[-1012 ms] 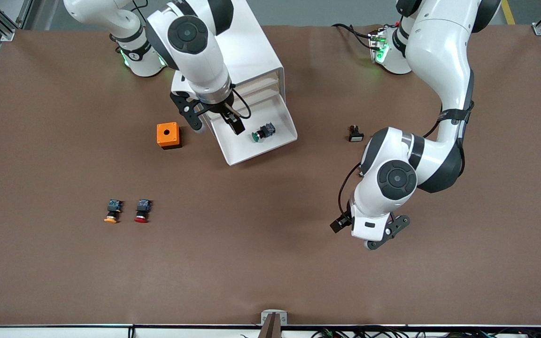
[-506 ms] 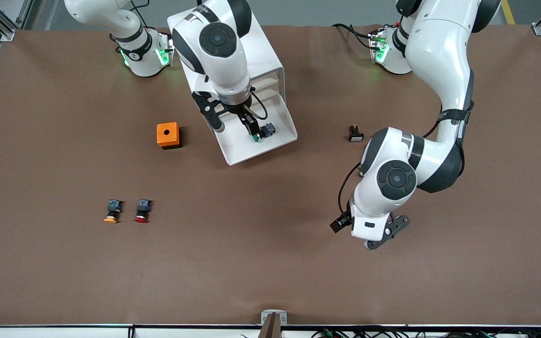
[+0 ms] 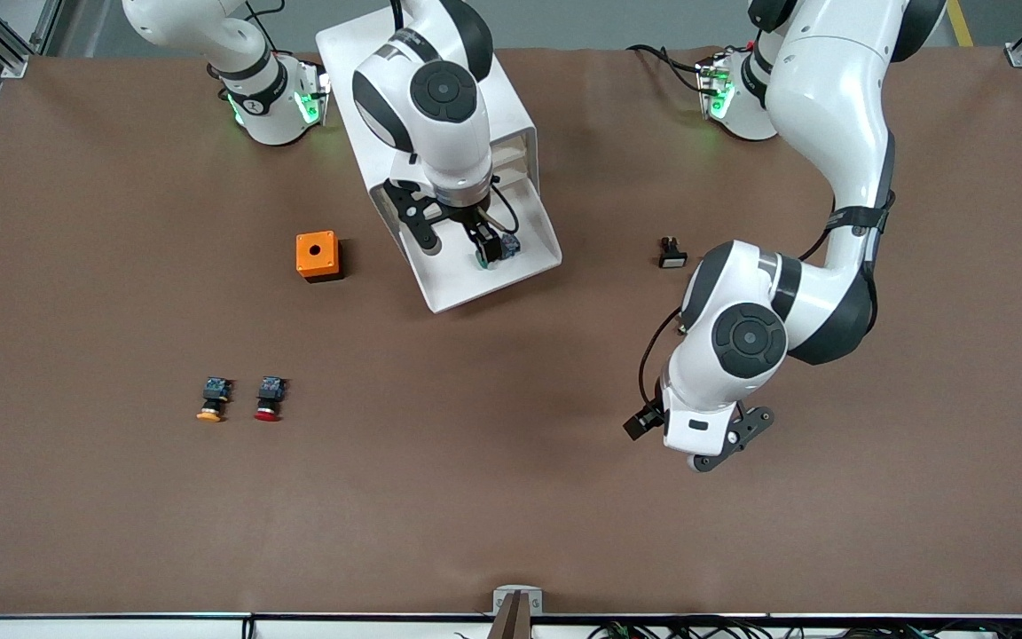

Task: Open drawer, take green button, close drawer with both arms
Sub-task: 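Lower the right gripper and grasp the green push button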

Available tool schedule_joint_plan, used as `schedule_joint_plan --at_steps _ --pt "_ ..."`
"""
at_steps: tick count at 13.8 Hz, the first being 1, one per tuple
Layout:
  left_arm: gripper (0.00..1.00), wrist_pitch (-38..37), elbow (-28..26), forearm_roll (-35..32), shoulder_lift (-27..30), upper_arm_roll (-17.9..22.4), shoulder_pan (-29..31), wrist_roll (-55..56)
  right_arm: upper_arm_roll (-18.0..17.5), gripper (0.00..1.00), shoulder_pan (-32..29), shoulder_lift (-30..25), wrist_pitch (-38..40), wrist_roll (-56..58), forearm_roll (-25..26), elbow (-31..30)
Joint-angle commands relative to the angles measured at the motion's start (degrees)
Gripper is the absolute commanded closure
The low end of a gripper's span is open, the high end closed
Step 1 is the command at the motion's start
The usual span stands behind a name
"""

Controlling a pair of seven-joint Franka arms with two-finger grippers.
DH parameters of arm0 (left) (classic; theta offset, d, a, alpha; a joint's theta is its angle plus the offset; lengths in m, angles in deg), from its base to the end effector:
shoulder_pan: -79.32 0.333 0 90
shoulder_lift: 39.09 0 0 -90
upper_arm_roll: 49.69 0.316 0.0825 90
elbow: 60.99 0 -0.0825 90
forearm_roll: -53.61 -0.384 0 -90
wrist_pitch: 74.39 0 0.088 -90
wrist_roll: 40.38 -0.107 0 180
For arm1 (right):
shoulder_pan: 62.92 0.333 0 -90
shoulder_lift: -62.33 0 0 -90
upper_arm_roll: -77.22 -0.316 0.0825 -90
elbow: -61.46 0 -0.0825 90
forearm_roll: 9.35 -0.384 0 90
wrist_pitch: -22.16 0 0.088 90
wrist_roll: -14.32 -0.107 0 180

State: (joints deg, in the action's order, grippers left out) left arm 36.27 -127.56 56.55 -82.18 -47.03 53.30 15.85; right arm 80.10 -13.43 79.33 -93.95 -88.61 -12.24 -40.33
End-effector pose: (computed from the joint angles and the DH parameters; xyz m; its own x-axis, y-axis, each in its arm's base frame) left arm 0.6880 -0.3119 0.3508 0.8373 0.5468 -0.0037 0.5467 -0.8370 0.0243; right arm 0.4294 0.4616 0.3877 0.5361 -0.8439 -0.0184 -0.8424 -0.5363 0.0520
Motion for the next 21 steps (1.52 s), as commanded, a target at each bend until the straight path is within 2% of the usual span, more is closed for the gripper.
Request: schedule_joint_plan --at_steps 1,13,21 --pt "0.01 0.44 -2.07 -1.27 1.79 0.06 -0.18 -0.24 0.64 0.0 1.4 1.37 -1.39 -2.0 1.57 0.37" --pt "0.01 0.44 -2.07 -1.27 1.79 0.06 -0.18 -0.24 0.55 0.0 4.3 7.96 -5.97 -3.67 1.57 2.03" --pt "0.01 0.44 -2.07 -1.27 1.79 0.06 -0.18 -0.24 0.55 0.0 5.62 9.99 -7.55 -3.67 1.4 2.04"
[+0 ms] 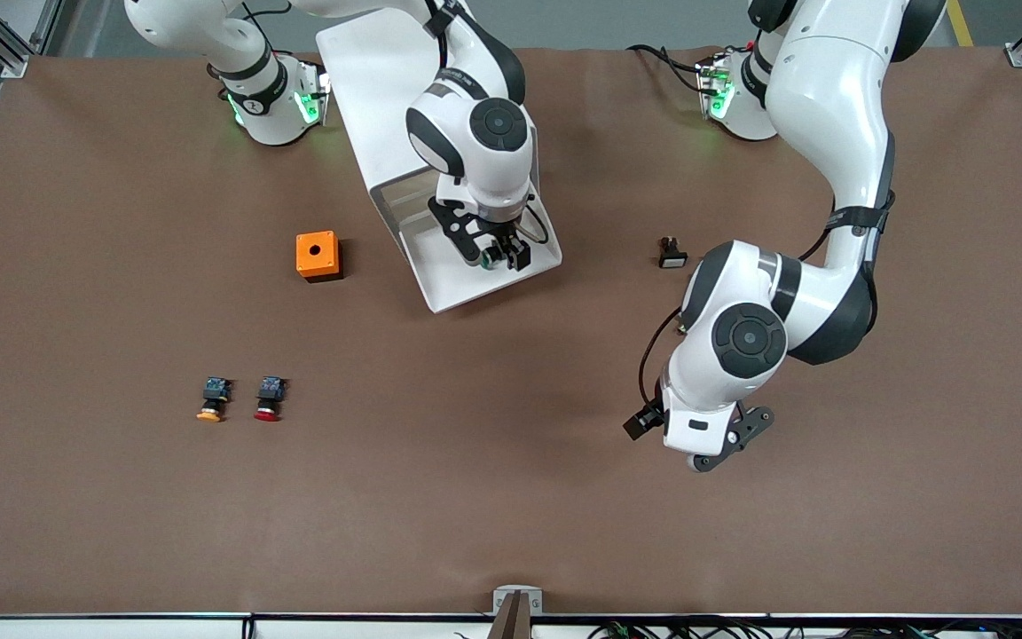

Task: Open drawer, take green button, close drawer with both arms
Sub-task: 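Lower the right gripper and grasp the green push button, then lift the green button out of the drawer with the right gripper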

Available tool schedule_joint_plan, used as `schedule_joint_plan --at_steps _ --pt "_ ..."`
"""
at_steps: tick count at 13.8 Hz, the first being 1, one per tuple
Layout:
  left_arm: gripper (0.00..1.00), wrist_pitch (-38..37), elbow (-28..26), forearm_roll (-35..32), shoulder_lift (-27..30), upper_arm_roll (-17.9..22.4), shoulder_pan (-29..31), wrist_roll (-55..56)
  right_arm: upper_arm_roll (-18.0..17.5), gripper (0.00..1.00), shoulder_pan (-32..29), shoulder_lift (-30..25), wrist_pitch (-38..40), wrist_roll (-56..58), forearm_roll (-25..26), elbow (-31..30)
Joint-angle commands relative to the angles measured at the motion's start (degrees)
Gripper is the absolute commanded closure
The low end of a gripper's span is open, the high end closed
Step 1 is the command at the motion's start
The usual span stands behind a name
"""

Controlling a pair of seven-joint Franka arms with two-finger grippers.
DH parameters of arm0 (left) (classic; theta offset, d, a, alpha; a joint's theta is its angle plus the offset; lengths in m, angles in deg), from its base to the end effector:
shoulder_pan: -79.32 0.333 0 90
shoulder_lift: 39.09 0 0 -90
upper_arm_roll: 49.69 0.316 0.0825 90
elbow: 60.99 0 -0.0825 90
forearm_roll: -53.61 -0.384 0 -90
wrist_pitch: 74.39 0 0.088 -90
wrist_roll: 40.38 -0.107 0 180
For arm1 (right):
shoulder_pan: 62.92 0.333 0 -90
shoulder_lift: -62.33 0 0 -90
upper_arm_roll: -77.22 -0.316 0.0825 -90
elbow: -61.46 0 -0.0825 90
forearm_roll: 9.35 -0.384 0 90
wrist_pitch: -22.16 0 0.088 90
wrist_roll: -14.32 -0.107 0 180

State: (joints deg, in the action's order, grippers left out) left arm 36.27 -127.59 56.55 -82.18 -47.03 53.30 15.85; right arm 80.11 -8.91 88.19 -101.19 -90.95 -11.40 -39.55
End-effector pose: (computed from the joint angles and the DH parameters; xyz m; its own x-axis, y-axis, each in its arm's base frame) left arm 0.6879 -0.3119 0.3506 0.8373 0.5468 -0.0040 0.5467 -0.8370 0.0239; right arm 0.4048 0.5086 0.3051 0.5727 -0.8197 0.0096 -0.8186 -0.5712 0.0603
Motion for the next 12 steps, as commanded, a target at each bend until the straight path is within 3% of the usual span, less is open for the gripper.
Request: schedule_joint_plan --at_steps 1,7,12 --pt "0.01 0.44 -2.05 -1.27 1.79 0.06 -0.18 -0.24 0.54 0.0 1.1 1.56 -0.31 -1.34 0.56 1.25" --pt "0.01 0.44 -2.05 -1.27 1.79 0.06 -0.18 -0.24 0.54 0.03 1.98 3.24 -1.54 -1.34 0.56 1.52" --pt "0.01 0.44 -2.05 -1.27 1.79 0.06 -0.18 -0.24 0.54 0.16 2.6 3.94 -1.54 -1.25 0.91 1.6"
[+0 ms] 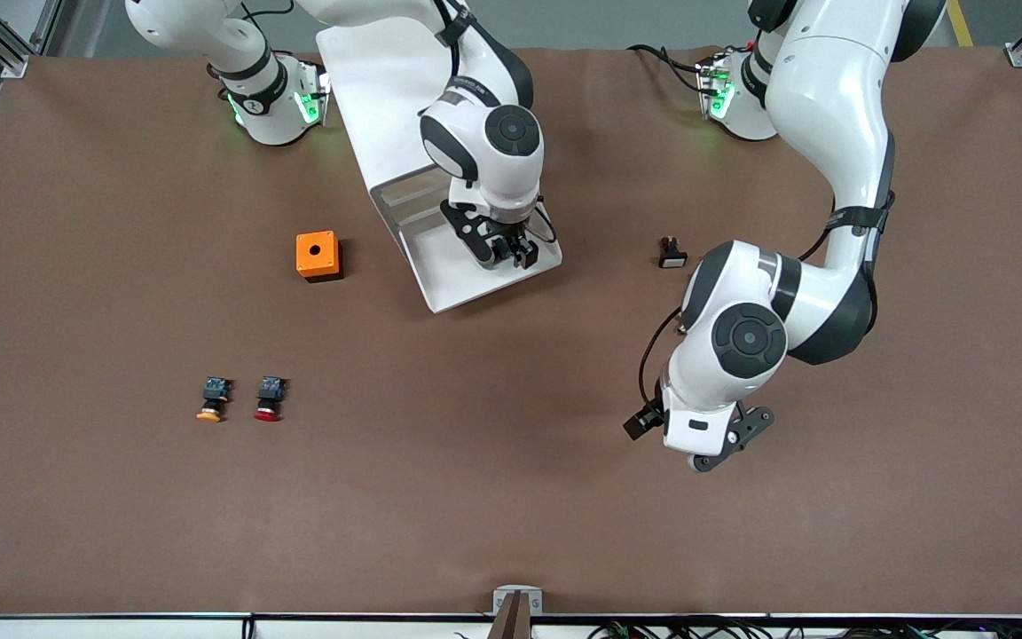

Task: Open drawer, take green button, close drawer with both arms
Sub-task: 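Lift the green button out of the drawer with the right gripper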

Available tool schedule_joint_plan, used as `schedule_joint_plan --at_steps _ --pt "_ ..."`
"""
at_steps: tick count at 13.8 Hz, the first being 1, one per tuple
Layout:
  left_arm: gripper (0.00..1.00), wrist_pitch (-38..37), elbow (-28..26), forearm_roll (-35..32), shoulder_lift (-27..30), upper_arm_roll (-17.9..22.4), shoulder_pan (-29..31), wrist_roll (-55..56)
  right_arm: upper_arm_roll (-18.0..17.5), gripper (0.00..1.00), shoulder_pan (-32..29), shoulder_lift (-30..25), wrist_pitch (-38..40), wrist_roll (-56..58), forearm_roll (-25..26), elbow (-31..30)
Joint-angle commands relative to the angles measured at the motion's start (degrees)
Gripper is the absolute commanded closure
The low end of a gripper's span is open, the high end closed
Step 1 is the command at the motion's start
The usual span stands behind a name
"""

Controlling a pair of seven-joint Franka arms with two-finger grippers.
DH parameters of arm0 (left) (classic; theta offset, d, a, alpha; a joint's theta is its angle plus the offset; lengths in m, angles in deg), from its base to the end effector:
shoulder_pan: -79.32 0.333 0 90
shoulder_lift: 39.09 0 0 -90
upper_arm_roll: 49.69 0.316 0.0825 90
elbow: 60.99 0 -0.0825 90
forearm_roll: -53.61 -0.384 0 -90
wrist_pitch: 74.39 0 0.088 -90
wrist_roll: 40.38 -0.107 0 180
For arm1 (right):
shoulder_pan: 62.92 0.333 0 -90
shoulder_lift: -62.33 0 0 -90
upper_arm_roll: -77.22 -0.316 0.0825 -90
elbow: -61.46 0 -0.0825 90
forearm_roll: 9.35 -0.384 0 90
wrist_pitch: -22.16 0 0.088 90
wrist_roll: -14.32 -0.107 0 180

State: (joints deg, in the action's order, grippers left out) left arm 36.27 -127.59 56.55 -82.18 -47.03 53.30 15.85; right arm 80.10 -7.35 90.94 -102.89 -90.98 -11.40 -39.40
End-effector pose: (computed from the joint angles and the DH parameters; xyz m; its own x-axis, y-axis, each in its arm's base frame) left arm 0.6879 -0.3119 0.3506 0.8373 0.5468 -0.0040 0.5467 -0.8370 0.0239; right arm 0.3921 0.5211 0.2774 0.5945 -0.8039 0.0167 -0.8025 -0.5919 0.0745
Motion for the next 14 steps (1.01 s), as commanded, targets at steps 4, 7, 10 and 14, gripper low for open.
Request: schedule_joint_plan --at_steps 4,7,10,14 --pt "0.01 0.44 -2.04 -1.27 1.79 0.06 -0.18 -0.24 0.55 0.26 1.38 1.89 0.15 -1.22 1.0 1.54" --pt "0.01 0.44 -2.04 -1.27 1.79 0.06 -0.09 -0.24 0.55 0.57 1.21 1.89 0.41 -0.78 0.82 1.98" --pt "0.01 0.44 -2.04 -1.27 1.79 0.06 -0.09 -0.24 0.63 0.92 0.59 1.72 0.85 -0.52 0.65 2.85" --pt "0.01 0.44 -2.04 -1.27 1.79 -0.03 -0.18 -0.24 0.63 0.99 -1.51 1.54 4.0 -0.43 0.03 6.8"
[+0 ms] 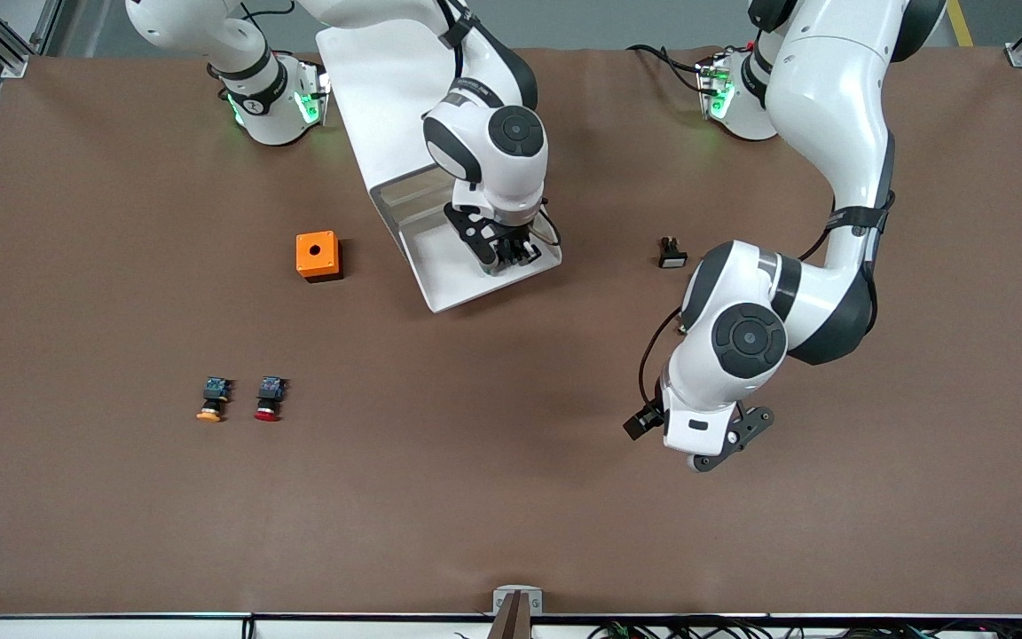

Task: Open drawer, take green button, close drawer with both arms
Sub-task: 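Lift the green button out of the drawer with the right gripper, then carry the green button toward the red button while the left gripper reaches the drawer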

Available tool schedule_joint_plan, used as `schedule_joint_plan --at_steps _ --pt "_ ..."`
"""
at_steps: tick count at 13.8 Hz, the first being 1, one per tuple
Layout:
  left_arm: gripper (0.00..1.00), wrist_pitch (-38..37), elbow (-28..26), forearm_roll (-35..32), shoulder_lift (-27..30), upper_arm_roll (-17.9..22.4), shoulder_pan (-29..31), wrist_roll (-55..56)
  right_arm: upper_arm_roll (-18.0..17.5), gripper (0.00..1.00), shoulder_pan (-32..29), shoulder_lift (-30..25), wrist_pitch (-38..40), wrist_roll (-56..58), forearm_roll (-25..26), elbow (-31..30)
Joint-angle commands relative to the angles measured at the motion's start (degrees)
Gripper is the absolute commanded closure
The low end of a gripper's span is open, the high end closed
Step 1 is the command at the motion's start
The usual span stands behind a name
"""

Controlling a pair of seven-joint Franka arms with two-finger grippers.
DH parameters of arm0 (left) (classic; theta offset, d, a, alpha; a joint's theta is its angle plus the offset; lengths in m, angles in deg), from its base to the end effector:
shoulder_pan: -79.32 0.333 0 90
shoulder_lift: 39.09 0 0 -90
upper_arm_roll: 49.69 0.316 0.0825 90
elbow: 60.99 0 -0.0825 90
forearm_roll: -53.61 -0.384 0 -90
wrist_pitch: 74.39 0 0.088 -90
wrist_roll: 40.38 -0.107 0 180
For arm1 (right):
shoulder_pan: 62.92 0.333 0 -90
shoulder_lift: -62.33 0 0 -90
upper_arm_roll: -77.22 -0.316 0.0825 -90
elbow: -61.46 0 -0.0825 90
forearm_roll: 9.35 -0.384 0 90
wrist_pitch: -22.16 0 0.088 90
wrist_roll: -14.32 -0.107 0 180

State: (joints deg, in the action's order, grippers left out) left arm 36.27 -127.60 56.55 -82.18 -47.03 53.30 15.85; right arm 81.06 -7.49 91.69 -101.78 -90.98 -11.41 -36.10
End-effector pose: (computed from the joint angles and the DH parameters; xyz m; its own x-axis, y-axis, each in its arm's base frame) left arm 0.6879 -0.3119 0.3505 0.8373 0.5468 -0.0041 0.5467 -0.8370 0.0237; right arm 0.4091 0.5253 0.2925 0.5815 -0.8133 0.0173 -0.8130 -0.5803 0.0478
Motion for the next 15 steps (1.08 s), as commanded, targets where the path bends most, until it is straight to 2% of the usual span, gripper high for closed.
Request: schedule_joint_plan --at_steps 1,4,9,15 --pt "0.01 0.44 -2.03 -1.27 1.79 0.06 -0.18 -0.24 -0.33 1.0 -1.98 0.79 5.17 -0.26 0.04 5.26" --pt "0.01 0.44 -2.56 -1.19 1.96 -0.2 -0.18 -0.33 -0.24 0.99 -3.83 0.18 10.72 3.85 0.04 8.69" --pt "0.01 0.18 -3.17 -1.19 2.4 -0.38 -0.97 -0.42 0.11 1.0 -7.52 -4.47 11.78 14.41 0.3 8.61" --pt "0.01 0.44 -5.28 -1.27 2.49 -0.91 -3.52 0.36 0.11 1.0 -13.32 -10.54 21.1 27.59 0.65 7.65"
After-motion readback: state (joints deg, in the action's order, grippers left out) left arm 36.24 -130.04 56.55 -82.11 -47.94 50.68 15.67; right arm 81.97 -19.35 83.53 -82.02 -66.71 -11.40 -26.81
